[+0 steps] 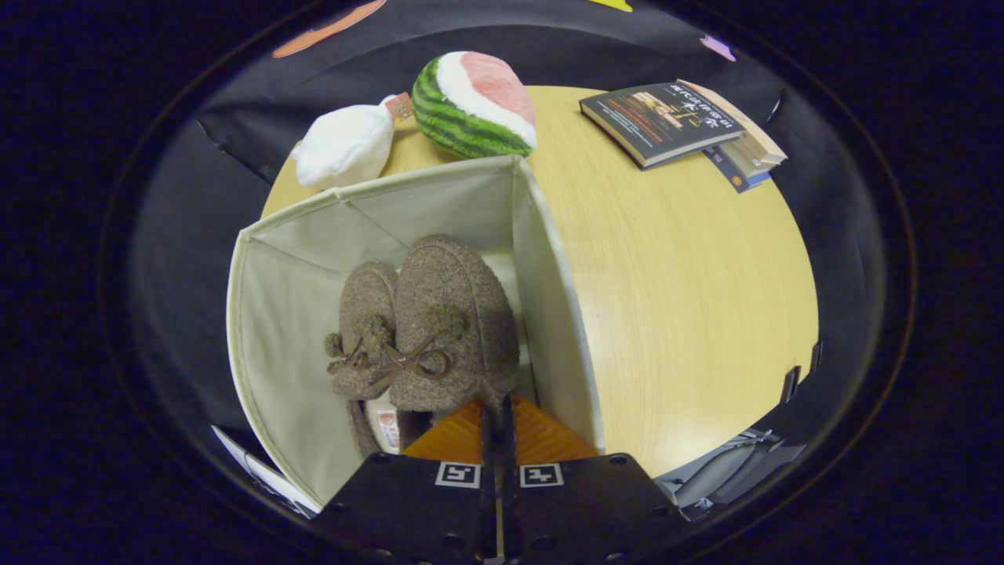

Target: Open the storage box then place both shoes into the box .Put the left shoe in first, then the right shoe, with the right side of both shoes facing outward in a uniform manner.

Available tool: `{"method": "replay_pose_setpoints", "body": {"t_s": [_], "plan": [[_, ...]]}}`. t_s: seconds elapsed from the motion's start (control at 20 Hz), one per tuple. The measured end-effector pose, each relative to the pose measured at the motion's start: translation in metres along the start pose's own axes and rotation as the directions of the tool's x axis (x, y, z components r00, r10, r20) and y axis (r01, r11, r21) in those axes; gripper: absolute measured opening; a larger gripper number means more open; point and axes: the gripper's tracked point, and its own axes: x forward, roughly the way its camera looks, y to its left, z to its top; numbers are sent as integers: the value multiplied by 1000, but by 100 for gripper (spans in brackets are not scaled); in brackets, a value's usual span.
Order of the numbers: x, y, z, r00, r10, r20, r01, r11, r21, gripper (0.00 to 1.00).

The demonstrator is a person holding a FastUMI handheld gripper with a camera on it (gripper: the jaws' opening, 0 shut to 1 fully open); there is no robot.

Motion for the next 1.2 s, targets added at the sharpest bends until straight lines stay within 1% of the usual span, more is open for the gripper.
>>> {"method": "replay_pose_setpoints", "body": {"t_s": [0.1,0.15,0.35,0.45,0.5,0.55,0.65,0.8,0.85,0.9,1.0,1.1,1.15,1.2], "plan": [[-6,0,2,1000,5,13,-6,1000,5,7],[-9,0,2,1000,6,19,-6,1000,6,7],[-37,2,-2,998,29,49,-29,1000,-12,12],[-60,3,-1,993,54,101,-50,998,-46,20],[-75,0,-3,990,56,126,-48,997,-65,28],[-90,-3,-5,986,55,157,-42,996,-81,32],[-123,-7,-5,969,74,237,-49,993,-110,39],[-170,-24,-8,934,85,347,-30,987,-160,53],[-184,-29,-12,923,96,371,-29,983,-181,54],[-196,-33,-15,914,106,393,-27,979,-200,62],[-223,-52,-15,880,108,462,-3,975,-222,87],[-247,-76,-16,849,86,522,39,974,-224,92],[-257,-86,-16,835,76,545,54,974,-219,91],[-269,-97,-15,818,79,569,49,977,-207,91]]}}
